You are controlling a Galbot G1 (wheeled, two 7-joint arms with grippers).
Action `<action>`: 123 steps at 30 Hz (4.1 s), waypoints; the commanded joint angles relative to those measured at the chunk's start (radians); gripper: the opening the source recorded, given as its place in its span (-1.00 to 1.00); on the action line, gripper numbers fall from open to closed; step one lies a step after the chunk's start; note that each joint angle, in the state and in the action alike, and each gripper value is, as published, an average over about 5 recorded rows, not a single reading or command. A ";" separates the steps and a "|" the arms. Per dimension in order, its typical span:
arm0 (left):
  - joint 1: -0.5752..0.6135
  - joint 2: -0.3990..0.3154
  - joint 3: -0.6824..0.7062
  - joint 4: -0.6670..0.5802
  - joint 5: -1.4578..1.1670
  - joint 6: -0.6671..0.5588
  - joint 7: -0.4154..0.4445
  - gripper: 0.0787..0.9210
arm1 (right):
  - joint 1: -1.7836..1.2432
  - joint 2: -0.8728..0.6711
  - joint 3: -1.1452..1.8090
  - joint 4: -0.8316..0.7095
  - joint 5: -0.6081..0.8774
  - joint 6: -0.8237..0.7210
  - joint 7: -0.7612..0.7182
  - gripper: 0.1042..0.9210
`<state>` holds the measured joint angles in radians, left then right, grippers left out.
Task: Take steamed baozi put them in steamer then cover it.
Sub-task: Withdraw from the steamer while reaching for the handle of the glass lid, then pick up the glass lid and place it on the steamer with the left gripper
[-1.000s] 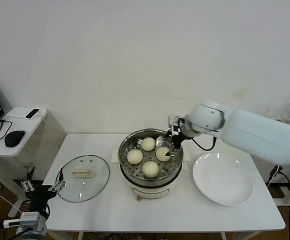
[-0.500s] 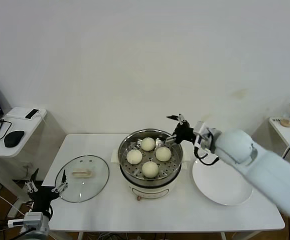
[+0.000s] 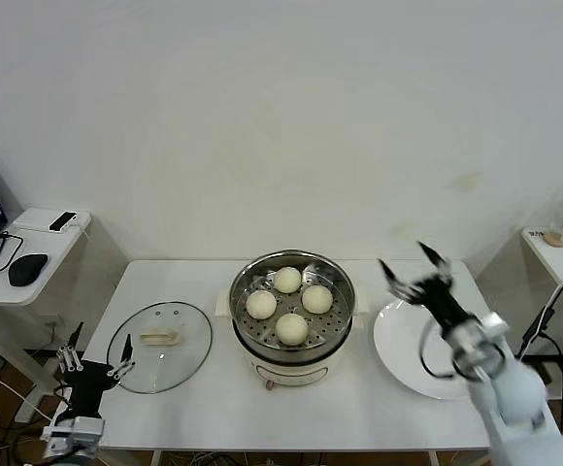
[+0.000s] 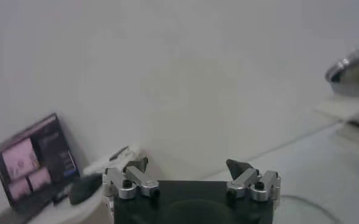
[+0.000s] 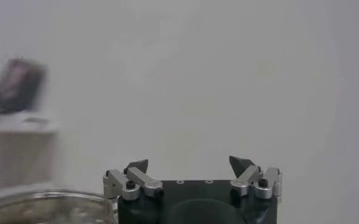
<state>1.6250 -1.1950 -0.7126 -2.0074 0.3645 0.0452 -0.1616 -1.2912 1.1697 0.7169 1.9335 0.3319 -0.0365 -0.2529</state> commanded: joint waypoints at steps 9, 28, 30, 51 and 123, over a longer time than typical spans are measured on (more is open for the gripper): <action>-0.069 0.116 0.088 0.330 0.992 -0.129 -0.077 0.77 | -0.291 0.260 0.322 0.007 -0.048 0.117 -0.002 0.76; -0.394 0.129 0.262 0.542 0.964 -0.100 -0.046 0.77 | -0.381 0.337 0.336 0.076 -0.155 0.149 -0.023 0.76; -0.413 0.128 0.272 0.566 0.960 -0.100 -0.049 0.77 | -0.389 0.342 0.337 0.078 -0.160 0.152 -0.024 0.76; -0.536 0.114 0.314 0.699 0.934 -0.086 -0.044 0.77 | -0.411 0.349 0.346 0.066 -0.172 0.166 -0.034 0.76; -0.501 0.238 0.526 -0.036 0.675 0.307 0.313 -0.85 | -0.428 0.330 0.181 0.019 -0.357 0.211 -0.044 0.76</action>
<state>1.2860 -0.9651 -0.4907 -1.9970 1.0429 0.2368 0.0658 -1.7200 1.4973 0.9239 1.9597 0.0146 0.1744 -0.2989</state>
